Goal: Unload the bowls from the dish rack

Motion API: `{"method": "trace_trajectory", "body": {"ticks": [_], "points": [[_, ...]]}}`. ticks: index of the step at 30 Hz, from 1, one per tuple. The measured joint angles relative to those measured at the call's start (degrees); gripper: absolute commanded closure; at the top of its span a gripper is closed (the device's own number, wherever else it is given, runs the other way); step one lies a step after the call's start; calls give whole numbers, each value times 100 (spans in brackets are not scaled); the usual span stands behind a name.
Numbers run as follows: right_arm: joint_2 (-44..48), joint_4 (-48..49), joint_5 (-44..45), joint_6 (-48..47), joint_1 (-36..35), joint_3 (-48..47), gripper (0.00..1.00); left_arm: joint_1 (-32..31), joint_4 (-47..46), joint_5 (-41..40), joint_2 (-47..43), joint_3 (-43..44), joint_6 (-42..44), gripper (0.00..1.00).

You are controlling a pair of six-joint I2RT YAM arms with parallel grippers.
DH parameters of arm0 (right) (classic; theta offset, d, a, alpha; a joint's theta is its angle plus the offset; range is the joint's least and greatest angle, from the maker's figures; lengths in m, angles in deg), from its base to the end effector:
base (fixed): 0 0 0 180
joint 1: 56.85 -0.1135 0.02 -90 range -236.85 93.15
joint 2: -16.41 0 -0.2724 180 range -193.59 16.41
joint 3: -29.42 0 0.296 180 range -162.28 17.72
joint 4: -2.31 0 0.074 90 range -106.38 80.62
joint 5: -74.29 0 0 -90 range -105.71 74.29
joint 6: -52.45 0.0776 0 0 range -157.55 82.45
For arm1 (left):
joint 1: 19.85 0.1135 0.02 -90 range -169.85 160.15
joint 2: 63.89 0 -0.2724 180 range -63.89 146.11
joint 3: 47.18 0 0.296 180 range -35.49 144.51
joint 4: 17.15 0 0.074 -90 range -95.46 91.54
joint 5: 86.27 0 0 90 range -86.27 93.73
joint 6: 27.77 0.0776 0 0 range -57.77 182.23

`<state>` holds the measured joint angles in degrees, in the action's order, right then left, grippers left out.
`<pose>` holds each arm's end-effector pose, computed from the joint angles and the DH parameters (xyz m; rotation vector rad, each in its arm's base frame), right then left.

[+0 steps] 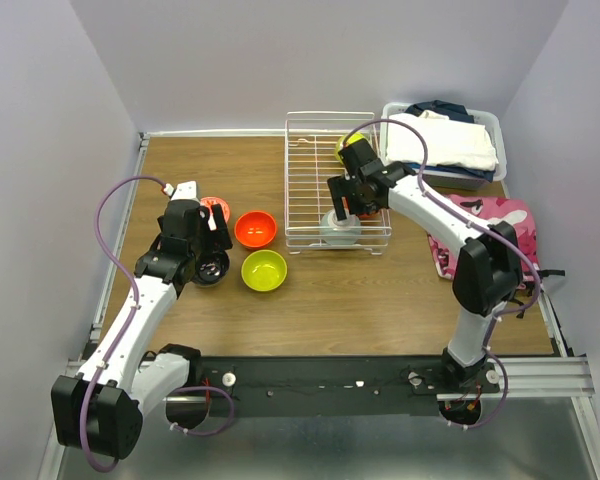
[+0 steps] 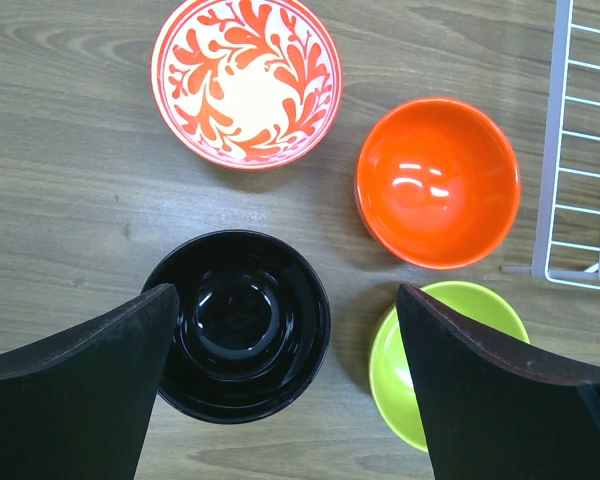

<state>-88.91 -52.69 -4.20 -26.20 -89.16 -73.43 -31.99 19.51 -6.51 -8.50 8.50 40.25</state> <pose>0.4041 0.2373 0.2370 -0.3889 2.5136 0.0380 0.2789 -0.0459 0.2500 -0.2873 2.1784 -0.1375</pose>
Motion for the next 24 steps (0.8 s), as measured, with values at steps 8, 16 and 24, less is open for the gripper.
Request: {"method": "trace_trajectory", "body": {"ticks": [8,16,24], "points": [[-382,227,7,-42,-96,-219,13,0,2,0,9,0,0,1],[-1161,647,70,-44,-219,-1126,13,0,2,-4,13,0,2,1],[-1576,807,216,-247,-229,-1661,12,0,4,-4,66,0,2,1]]}}
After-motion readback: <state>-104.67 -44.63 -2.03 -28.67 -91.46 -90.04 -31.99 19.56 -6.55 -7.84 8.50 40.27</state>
